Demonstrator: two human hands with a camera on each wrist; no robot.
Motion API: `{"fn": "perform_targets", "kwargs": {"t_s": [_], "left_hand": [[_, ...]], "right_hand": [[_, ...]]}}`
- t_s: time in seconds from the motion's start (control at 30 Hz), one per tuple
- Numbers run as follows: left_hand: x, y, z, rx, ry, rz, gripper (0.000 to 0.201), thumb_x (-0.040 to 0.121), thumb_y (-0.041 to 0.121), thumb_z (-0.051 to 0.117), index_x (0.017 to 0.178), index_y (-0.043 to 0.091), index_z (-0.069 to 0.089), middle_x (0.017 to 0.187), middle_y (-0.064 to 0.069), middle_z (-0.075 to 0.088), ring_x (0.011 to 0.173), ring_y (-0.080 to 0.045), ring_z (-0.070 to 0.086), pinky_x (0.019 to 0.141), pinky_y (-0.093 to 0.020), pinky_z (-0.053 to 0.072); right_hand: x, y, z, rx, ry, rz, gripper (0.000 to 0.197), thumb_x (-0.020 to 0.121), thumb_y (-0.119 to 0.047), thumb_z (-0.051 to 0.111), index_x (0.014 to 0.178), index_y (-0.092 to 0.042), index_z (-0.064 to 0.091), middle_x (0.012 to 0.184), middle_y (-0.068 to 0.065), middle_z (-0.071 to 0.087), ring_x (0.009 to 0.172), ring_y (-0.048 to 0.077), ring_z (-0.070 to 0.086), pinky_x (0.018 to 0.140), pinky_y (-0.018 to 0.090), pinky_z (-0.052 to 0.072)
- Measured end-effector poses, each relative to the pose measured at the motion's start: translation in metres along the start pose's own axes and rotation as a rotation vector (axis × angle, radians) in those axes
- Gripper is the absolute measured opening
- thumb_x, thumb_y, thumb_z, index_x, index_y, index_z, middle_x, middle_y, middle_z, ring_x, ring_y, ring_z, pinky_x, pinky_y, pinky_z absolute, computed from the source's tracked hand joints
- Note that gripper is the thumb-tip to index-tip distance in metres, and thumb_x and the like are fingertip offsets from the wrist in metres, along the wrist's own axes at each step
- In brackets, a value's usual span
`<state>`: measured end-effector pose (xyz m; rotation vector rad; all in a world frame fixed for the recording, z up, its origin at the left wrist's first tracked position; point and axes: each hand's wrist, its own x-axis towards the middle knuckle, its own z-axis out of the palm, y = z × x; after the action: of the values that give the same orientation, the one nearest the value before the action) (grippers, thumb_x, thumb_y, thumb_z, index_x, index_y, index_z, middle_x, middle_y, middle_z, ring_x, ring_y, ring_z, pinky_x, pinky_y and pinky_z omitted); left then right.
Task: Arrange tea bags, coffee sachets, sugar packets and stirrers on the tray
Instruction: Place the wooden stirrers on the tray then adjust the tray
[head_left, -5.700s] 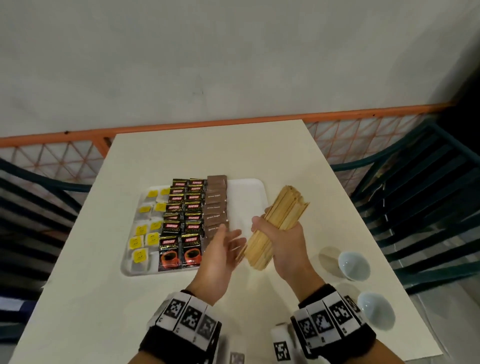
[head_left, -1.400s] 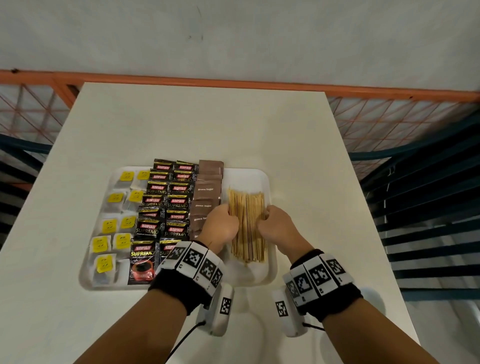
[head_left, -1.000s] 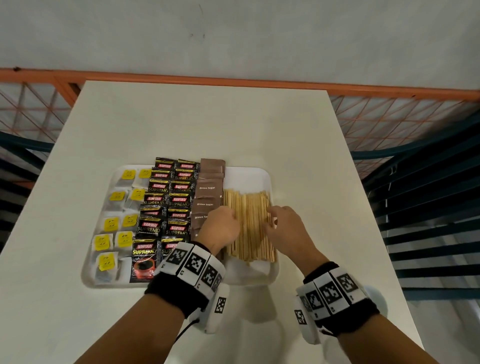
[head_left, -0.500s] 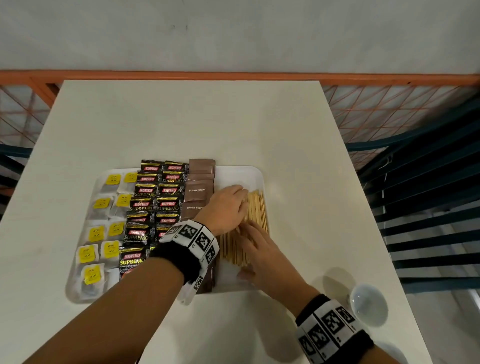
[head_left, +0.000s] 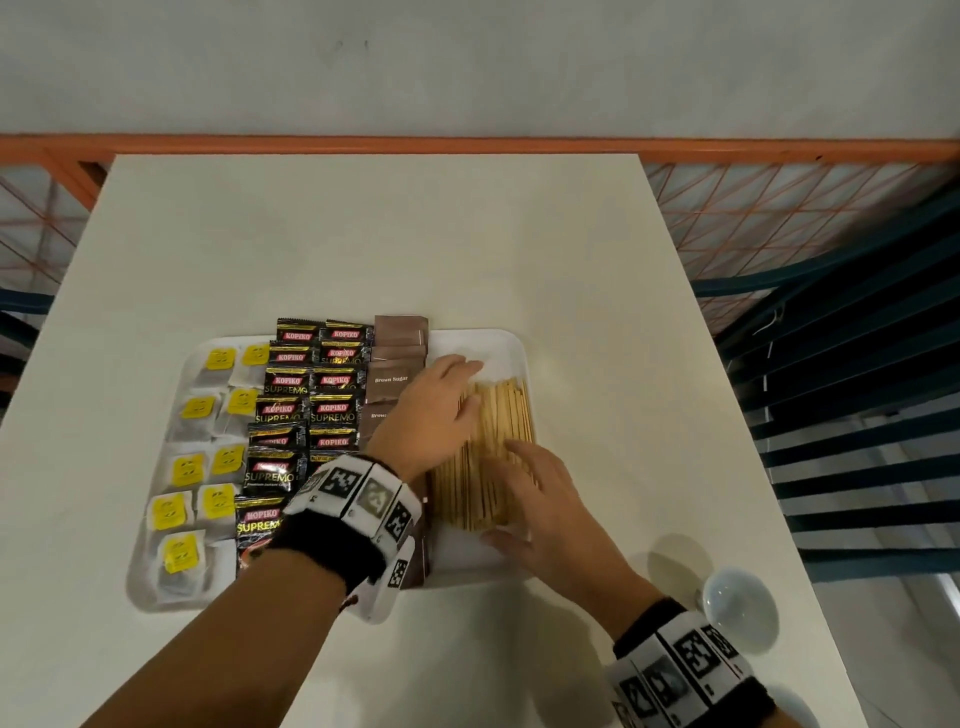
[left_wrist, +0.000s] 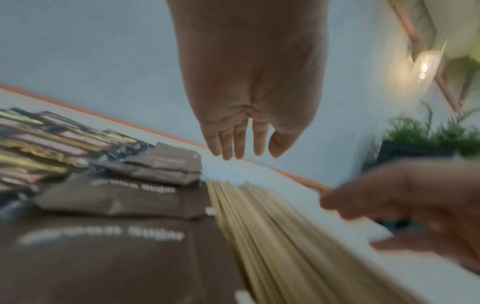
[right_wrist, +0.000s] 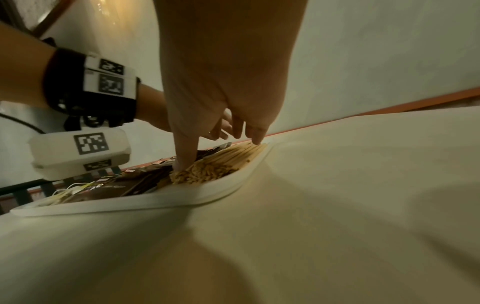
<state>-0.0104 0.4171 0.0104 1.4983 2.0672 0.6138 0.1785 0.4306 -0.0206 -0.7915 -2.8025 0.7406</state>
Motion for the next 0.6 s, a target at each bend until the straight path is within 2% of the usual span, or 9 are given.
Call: {"fn": "perform_targets", "kwargs": {"t_s": [0.1, 0.17, 0.23, 0.27, 0.33, 0.4, 0.47, 0.53, 0.6], "left_hand": [[-0.032, -0.011, -0.022, -0.061, 0.147, -0.031, 0.037, 0.095, 0.019, 0.045, 0.132, 0.014, 0.048, 0.131, 0.004, 0.043, 0.118, -0.005, 0.038, 0.102, -0.018, 0.029], [-0.063, -0.028, -0.037, -0.084, 0.260, -0.108, 0.031, 0.094, 0.017, 0.048, 0.125, 0.015, 0.055, 0.118, 0.008, 0.045, 0.107, -0.003, 0.041, 0.091, -0.013, 0.033], [-0.098, -0.054, -0.048, -0.077, 0.388, -0.203, 0.026, 0.091, 0.010, 0.053, 0.116, 0.011, 0.061, 0.112, 0.000, 0.053, 0.099, -0.013, 0.051, 0.086, -0.020, 0.039], [-0.116, -0.068, -0.051, -0.067, 0.431, -0.266, 0.025, 0.090, 0.007, 0.054, 0.113, 0.009, 0.064, 0.110, -0.006, 0.057, 0.097, -0.020, 0.055, 0.086, -0.027, 0.043], [-0.151, -0.097, -0.055, -0.056, 0.487, -0.397, 0.023, 0.088, 0.003, 0.056, 0.109, 0.006, 0.066, 0.107, -0.015, 0.059, 0.090, -0.030, 0.059, 0.083, -0.036, 0.047], [-0.183, -0.124, -0.055, -0.038, 0.514, -0.522, 0.025, 0.085, -0.001, 0.059, 0.108, 0.002, 0.066, 0.104, -0.021, 0.059, 0.086, -0.035, 0.059, 0.083, -0.043, 0.049], [-0.207, -0.146, -0.053, -0.044, 0.508, -0.635, 0.028, 0.082, 0.000, 0.063, 0.110, -0.001, 0.063, 0.103, -0.027, 0.061, 0.089, -0.041, 0.059, 0.084, -0.050, 0.049], [-0.221, -0.159, -0.048, -0.139, 0.495, -0.736, 0.034, 0.082, 0.003, 0.064, 0.116, -0.001, 0.058, 0.106, -0.029, 0.059, 0.094, -0.042, 0.058, 0.087, -0.051, 0.047], [-0.227, -0.164, -0.045, -0.262, 0.465, -0.758, 0.036, 0.085, 0.005, 0.061, 0.120, 0.000, 0.055, 0.109, -0.028, 0.057, 0.096, -0.040, 0.058, 0.086, -0.049, 0.047]], "right_hand": [[-0.017, 0.000, -0.003, 0.117, 0.017, 0.173, 0.063, 0.083, -0.034, 0.065, 0.137, -0.023, 0.034, 0.138, 0.003, 0.039, 0.124, 0.011, 0.030, 0.103, 0.024, 0.027], [-0.027, 0.000, -0.005, 0.175, 0.047, 0.289, 0.055, 0.088, -0.031, 0.059, 0.137, -0.022, 0.036, 0.127, -0.007, 0.040, 0.111, 0.002, 0.038, 0.096, 0.013, 0.031], [-0.034, 0.000, -0.005, 0.257, 0.073, 0.422, 0.049, 0.089, -0.026, 0.058, 0.134, -0.020, 0.040, 0.115, -0.008, 0.043, 0.090, 0.001, 0.050, 0.076, 0.005, 0.040], [-0.037, 0.000, -0.005, 0.301, 0.084, 0.496, 0.045, 0.089, -0.023, 0.058, 0.131, -0.019, 0.043, 0.112, -0.006, 0.047, 0.083, 0.002, 0.053, 0.067, 0.005, 0.043], [-0.043, 0.001, -0.003, 0.380, 0.086, 0.628, 0.034, 0.089, -0.021, 0.059, 0.122, -0.018, 0.051, 0.105, -0.002, 0.057, 0.078, 0.002, 0.056, 0.059, 0.008, 0.043], [-0.049, 0.000, 0.001, 0.445, 0.079, 0.711, 0.023, 0.089, -0.021, 0.059, 0.112, -0.019, 0.056, 0.098, -0.001, 0.064, 0.079, 0.007, 0.059, 0.066, 0.014, 0.047], [-0.053, -0.004, 0.006, 0.500, 0.096, 0.755, 0.016, 0.089, -0.018, 0.058, 0.104, -0.019, 0.060, 0.095, 0.002, 0.068, 0.082, 0.016, 0.063, 0.074, 0.026, 0.052], [-0.055, -0.008, 0.010, 0.549, 0.125, 0.776, 0.016, 0.088, -0.011, 0.057, 0.103, -0.014, 0.062, 0.088, 0.004, 0.069, 0.079, 0.020, 0.065, 0.075, 0.031, 0.053], [-0.056, -0.011, 0.012, 0.595, 0.158, 0.798, 0.017, 0.087, -0.005, 0.057, 0.102, -0.011, 0.063, 0.082, 0.003, 0.068, 0.076, 0.023, 0.066, 0.077, 0.037, 0.055]]}}
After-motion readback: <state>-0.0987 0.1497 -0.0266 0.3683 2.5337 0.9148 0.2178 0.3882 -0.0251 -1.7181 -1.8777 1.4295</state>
